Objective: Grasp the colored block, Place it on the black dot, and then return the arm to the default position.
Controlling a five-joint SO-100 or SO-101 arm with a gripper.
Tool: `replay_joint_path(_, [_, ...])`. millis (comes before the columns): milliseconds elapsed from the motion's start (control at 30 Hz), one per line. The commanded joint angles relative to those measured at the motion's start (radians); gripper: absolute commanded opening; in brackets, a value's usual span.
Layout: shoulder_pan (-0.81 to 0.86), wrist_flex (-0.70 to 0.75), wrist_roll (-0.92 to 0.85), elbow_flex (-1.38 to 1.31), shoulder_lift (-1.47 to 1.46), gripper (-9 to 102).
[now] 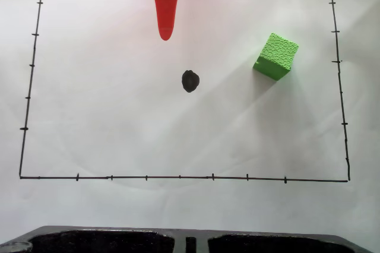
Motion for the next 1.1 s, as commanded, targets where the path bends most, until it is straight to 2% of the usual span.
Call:
replay_joint_path(0, [0.002,-0.008,0.003,-0.009,0.015,0])
replay_joint_path(600, [-0.008,-0.008,-0.009,-0.009,0.015,0])
replay_joint_path(933, [-0.11,-0.008,-0.133,-0.011,0.015,0])
replay_joint_path(1067, [-0.095,-0.017,-0.114,-0.015,-0.003,0])
